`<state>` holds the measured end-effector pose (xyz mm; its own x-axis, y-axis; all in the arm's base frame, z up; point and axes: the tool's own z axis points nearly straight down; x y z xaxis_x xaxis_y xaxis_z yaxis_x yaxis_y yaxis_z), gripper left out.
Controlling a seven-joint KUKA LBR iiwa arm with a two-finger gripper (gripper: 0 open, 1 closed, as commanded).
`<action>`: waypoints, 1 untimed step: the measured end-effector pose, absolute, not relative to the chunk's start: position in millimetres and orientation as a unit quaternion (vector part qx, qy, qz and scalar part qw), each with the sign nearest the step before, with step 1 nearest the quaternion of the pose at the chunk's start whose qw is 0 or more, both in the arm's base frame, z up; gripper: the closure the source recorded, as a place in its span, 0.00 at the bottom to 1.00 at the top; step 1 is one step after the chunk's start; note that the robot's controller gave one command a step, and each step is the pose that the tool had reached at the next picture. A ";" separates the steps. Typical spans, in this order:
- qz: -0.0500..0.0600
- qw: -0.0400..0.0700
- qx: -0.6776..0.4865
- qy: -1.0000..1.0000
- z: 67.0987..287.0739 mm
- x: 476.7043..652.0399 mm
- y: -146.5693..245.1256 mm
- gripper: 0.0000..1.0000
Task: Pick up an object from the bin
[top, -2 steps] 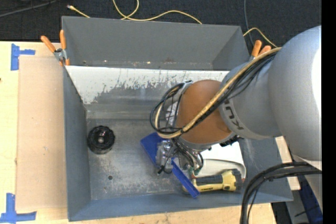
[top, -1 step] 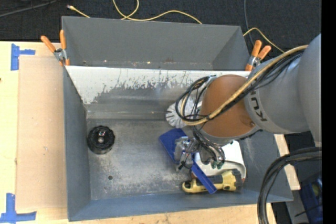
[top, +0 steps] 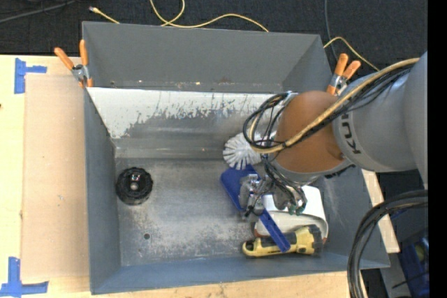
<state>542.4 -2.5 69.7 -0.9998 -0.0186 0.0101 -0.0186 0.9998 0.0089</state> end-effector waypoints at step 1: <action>-0.006 0.005 0.006 -1.000 70.4 539.7 -11.5 1.00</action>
Offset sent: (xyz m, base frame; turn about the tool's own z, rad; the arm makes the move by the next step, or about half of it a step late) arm -0.0434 0.0612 0.0042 -0.1242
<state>539.7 -11.5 70.4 -0.9999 -0.0117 0.0096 -0.0115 0.9999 0.0122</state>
